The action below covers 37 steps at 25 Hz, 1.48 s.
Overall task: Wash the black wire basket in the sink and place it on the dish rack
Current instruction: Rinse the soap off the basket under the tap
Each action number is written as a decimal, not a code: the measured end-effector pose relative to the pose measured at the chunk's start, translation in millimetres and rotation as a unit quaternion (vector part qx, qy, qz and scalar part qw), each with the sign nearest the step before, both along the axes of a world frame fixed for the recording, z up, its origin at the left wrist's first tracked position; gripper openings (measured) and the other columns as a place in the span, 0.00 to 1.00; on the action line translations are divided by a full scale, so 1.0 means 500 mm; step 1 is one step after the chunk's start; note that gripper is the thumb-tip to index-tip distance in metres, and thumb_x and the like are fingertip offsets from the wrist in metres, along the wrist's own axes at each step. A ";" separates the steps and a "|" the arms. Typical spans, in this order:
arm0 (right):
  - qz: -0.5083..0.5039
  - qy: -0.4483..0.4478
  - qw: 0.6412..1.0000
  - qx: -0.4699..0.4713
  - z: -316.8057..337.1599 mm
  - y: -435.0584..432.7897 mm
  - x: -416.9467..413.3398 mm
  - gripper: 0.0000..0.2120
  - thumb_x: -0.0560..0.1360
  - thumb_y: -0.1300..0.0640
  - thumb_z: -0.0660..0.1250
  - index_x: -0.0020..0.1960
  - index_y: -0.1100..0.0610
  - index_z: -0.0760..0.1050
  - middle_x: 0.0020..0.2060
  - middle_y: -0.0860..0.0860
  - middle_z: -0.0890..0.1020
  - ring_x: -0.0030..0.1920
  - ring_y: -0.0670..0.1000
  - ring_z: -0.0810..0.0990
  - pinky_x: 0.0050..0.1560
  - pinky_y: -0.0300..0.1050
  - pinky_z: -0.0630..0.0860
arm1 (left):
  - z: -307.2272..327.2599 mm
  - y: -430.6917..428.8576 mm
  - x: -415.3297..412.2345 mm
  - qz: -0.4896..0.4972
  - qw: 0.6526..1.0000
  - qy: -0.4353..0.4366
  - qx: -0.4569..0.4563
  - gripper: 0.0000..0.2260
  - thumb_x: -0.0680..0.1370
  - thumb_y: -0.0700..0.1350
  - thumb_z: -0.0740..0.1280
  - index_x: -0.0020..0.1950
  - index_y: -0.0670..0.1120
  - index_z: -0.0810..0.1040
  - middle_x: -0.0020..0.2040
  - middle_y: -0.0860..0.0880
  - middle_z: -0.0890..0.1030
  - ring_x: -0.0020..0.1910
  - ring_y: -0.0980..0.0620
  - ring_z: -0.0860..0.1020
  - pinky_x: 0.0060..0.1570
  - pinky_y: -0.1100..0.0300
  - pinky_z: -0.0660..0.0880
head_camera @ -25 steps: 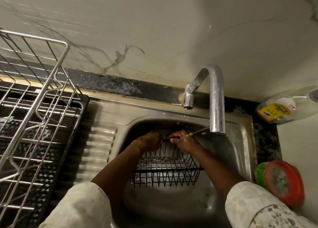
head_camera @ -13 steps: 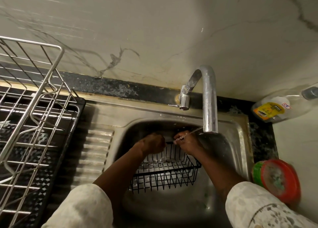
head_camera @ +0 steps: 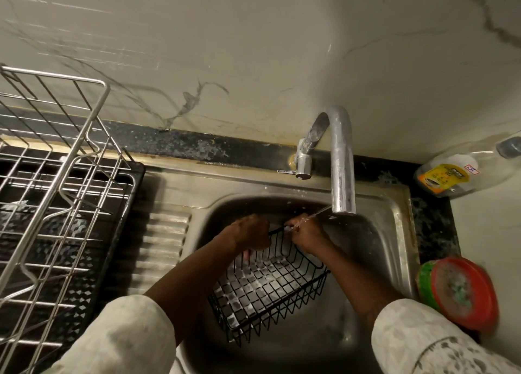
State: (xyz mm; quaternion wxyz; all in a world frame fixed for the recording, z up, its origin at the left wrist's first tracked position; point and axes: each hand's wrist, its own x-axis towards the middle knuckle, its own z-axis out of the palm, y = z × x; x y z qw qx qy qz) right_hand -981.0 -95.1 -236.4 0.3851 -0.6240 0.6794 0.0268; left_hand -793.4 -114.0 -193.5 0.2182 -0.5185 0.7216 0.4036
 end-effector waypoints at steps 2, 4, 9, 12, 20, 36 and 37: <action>0.027 0.011 1.000 0.001 0.008 -0.006 0.008 0.10 0.80 0.59 0.64 0.58 0.58 0.81 0.52 0.54 0.81 0.54 0.53 0.78 0.58 0.47 0.75 | 0.007 0.005 0.000 -0.006 1.000 0.011 0.004 0.06 0.83 0.43 0.63 0.51 0.45 0.79 0.46 0.46 0.80 0.43 0.50 0.81 0.49 0.55 0.81; 0.010 0.001 1.000 0.004 0.010 -0.007 0.010 0.08 0.81 0.59 0.65 0.57 0.56 0.80 0.51 0.52 0.80 0.53 0.52 0.77 0.53 0.45 0.73 | 0.000 0.009 -0.004 0.021 0.999 0.028 -0.005 0.08 0.84 0.45 0.62 0.53 0.45 0.80 0.52 0.44 0.83 0.50 0.48 0.83 0.54 0.54 0.81; -0.043 -0.073 0.996 0.032 -0.016 -0.007 0.014 0.11 0.77 0.60 0.70 0.56 0.47 0.83 0.51 0.47 0.84 0.53 0.47 0.81 0.54 0.44 0.79 | 0.010 0.024 -0.012 0.068 0.996 0.056 0.007 0.13 0.85 0.43 0.60 0.62 0.37 0.79 0.59 0.36 0.82 0.58 0.36 0.81 0.57 0.45 0.78; -0.028 -0.076 0.996 0.042 -0.013 0.001 0.007 0.12 0.76 0.62 0.71 0.54 0.47 0.84 0.49 0.46 0.85 0.49 0.46 0.82 0.52 0.46 0.81 | 0.000 0.030 -0.024 0.065 0.996 0.051 0.013 0.13 0.84 0.45 0.61 0.60 0.40 0.81 0.58 0.39 0.83 0.56 0.39 0.83 0.55 0.49 0.80; -0.032 -0.069 0.995 0.058 -0.032 0.006 -0.014 0.19 0.72 0.64 0.74 0.60 0.51 0.82 0.54 0.47 0.85 0.56 0.48 0.82 0.57 0.44 0.80 | -0.017 0.030 -0.026 0.106 0.991 0.047 0.061 0.13 0.84 0.44 0.62 0.64 0.39 0.79 0.62 0.38 0.81 0.60 0.39 0.81 0.59 0.49 0.79; -0.030 -0.129 0.991 0.014 0.003 0.007 -0.016 0.08 0.76 0.58 0.73 0.49 0.45 0.84 0.48 0.42 0.85 0.51 0.40 0.81 0.56 0.42 0.78 | -0.005 0.042 -0.036 0.114 0.991 0.045 0.061 0.08 0.83 0.37 0.61 0.56 0.38 0.79 0.48 0.41 0.86 0.43 0.47 0.87 0.32 0.63 0.79; -0.011 -0.123 0.992 0.012 0.008 0.008 -0.024 0.07 0.75 0.57 0.74 0.50 0.46 0.85 0.50 0.43 0.85 0.52 0.40 0.80 0.58 0.42 0.77 | -0.007 0.045 -0.035 0.114 0.991 0.046 0.061 0.07 0.83 0.36 0.61 0.52 0.39 0.79 0.42 0.42 0.85 0.35 0.52 0.86 0.26 0.64 0.77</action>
